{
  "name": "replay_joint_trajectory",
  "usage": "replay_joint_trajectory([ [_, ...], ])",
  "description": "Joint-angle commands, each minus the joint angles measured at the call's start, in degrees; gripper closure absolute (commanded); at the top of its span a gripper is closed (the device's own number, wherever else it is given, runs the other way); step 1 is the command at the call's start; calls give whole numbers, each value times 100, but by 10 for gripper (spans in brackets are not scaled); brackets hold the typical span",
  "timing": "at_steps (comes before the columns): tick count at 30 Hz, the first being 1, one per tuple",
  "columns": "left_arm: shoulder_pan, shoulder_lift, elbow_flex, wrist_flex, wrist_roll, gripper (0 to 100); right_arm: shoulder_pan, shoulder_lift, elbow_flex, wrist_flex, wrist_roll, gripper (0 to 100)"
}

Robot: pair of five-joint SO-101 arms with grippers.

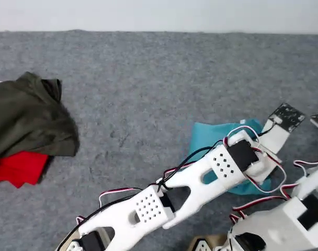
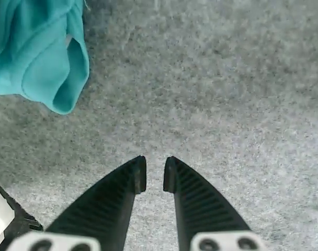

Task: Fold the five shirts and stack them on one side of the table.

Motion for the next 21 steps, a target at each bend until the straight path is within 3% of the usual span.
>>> replay_joint_trajectory([
  [1,79,-114,-242,-141,-9,733,48,-22,-18,-22,53,924],
  [4,88,-88,-224,325,-9,631,48,-22,-18,-13,44,924],
  [11,-105,-185,-365,914,123,629,-40,-48,-53,171,-88,919],
  [14,-536,-387,-673,993,396,629,-418,-84,-88,593,-756,893],
  [21,-1609,-1301,-760,1011,422,629,-1552,-84,-633,1481,-2681,652],
])
